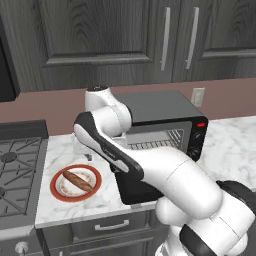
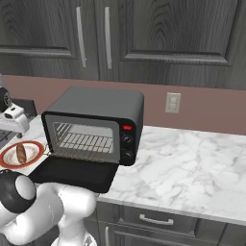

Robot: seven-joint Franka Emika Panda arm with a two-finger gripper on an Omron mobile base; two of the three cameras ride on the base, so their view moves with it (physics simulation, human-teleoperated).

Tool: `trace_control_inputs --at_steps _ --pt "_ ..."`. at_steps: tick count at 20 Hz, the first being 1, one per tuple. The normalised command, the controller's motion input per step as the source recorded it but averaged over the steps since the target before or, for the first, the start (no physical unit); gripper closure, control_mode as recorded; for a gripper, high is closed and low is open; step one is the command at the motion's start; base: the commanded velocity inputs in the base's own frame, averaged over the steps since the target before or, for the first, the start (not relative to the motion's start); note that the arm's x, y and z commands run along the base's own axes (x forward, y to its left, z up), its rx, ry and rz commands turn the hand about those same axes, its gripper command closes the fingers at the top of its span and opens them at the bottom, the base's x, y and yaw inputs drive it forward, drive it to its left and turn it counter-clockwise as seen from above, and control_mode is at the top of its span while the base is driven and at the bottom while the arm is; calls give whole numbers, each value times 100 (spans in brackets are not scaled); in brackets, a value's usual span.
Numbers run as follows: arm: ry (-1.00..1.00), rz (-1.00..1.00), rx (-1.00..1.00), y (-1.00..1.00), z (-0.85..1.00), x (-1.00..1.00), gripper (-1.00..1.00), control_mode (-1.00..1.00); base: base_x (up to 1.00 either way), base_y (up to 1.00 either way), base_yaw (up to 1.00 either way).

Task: Pull the toaster oven rack outwards. Pick up the baguette from the plate and place it on the toaster oven rack. Close the toaster oven door fully and set the temperature to the lowest setting.

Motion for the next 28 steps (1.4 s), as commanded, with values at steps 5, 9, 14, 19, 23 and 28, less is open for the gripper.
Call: trace_control_inputs --at_steps 5,9,14,19,23,28 --pt "13 13 -2 32 -46 36 -100 -100 0 0 0" --pt "0 0 0 15 -66 16 -100 -100 0 0 0" --pt "0 0 0 23 -60 7 -100 -100 0 0 0" --pt "0 0 -1 34 -37 30 -100 -100 0 0 0" --pt "0 0 -2 23 -24 43 -100 -100 0 0 0" --pt "0 0 -2 10 -23 33 -100 -100 0 0 0"
